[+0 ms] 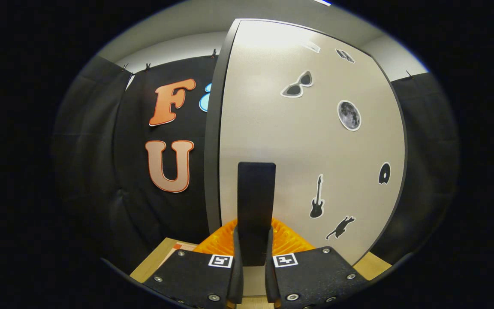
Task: Open the shoe cabinet door, grab the shoes and put them into the shoe cabinet, then close the shoe cabinet door.
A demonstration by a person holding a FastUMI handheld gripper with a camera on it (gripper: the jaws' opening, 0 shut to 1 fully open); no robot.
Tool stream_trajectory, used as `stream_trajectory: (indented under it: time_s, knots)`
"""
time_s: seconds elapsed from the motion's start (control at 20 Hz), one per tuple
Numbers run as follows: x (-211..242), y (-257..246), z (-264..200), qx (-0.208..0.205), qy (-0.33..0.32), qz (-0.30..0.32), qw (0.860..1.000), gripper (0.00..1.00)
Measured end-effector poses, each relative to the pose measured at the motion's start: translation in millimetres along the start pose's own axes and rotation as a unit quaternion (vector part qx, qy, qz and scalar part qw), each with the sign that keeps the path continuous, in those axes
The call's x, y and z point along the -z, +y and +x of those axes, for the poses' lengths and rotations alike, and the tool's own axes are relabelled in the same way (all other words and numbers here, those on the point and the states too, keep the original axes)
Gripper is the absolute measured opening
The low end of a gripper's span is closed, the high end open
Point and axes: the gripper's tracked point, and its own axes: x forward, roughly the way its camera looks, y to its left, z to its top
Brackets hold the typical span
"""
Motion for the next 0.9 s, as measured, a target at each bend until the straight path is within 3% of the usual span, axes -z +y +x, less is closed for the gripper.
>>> stream_trajectory:
  time_s: [0.9]
  knots:
    - [2.5,-58.3,-119.2,-0.064,-0.010,0.019,0.998,0.18]
